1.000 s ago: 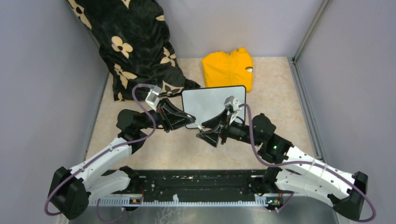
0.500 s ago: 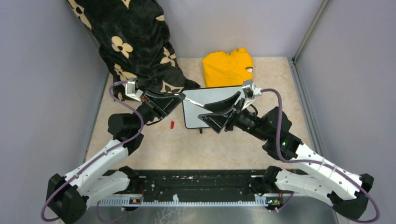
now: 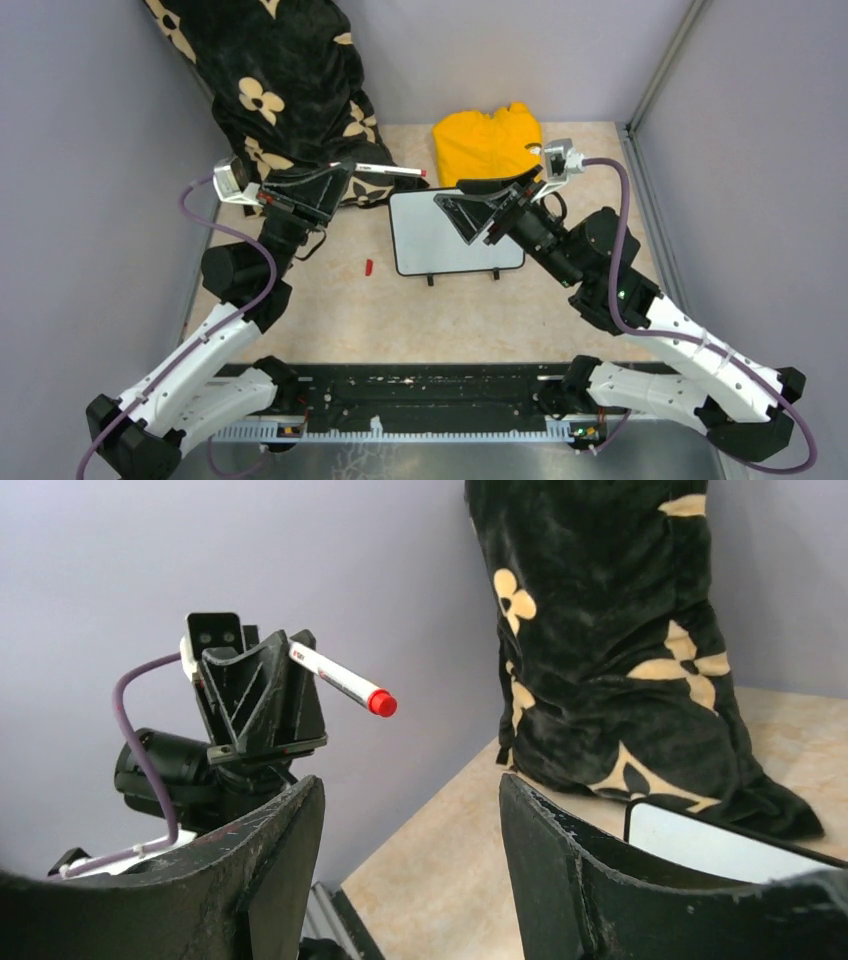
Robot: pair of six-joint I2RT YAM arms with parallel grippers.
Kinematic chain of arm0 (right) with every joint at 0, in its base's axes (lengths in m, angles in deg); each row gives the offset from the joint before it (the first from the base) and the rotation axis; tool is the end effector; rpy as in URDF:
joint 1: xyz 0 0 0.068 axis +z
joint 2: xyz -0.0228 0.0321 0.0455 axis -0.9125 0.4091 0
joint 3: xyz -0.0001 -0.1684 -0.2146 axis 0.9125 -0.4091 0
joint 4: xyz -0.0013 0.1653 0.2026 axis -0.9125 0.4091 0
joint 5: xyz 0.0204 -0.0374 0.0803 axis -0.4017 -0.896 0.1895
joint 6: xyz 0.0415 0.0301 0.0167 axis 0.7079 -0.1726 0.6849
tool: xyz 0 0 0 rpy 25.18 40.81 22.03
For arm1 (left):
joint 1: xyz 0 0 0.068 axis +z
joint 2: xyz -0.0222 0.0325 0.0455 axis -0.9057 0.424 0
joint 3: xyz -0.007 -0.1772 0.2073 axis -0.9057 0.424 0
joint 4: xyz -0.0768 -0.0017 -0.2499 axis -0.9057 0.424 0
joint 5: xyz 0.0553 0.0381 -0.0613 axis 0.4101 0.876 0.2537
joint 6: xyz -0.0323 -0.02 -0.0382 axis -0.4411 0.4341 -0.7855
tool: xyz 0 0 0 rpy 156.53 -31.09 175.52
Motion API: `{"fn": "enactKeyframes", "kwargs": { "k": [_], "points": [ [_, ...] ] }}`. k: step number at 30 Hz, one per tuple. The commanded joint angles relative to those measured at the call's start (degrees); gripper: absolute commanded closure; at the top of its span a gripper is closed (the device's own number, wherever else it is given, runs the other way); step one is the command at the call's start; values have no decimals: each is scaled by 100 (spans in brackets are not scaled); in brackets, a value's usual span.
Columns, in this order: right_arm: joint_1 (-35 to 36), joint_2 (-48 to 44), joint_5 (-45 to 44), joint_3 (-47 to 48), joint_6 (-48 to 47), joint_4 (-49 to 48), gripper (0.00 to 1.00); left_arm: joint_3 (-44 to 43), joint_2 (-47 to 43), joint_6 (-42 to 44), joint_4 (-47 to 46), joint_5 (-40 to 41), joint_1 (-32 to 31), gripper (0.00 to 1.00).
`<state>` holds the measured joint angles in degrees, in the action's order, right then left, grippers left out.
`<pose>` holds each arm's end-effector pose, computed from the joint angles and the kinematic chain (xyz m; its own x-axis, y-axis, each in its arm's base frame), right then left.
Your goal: Write a sentence on the whiteboard
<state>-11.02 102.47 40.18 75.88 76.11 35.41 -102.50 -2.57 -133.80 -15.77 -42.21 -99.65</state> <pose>0.1026 0.1396 0.4560 -0.1996 0.5122 -0.8354 -0.7525 0.4659 0.4655 0.1408 -0.1025 0.4234 -0.1518 -0.8608 -0.4858 0.8484 0.1387 -0.5109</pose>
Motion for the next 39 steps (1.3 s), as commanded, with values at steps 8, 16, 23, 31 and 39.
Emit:
{"fn": "enactKeyframes", "kwargs": {
  "k": [8, 16, 23, 31, 39],
  "points": [
    [-351, 772, 1114, 1383, -234, -270, 34, -583, 962, -625, -844, 117, -26, 100],
    [-1675, 681, 2477, 550, 1189, -1480, 35, -521, 1113, -682, -1174, 266, -28, 100],
    [-1927, 777, 2995, 67, 1795, -2413, 36, -466, 1182, -693, -1284, 208, -29, 100],
    [-1978, 1475, 3647, -185, 2780, -4242, 42, -226, 1025, -656, -1235, 228, -28, 100],
    [-1982, 2324, 3730, 25, 3539, -5225, 46, -75, 858, -658, -1081, 359, -30, 100]
  ]
}}
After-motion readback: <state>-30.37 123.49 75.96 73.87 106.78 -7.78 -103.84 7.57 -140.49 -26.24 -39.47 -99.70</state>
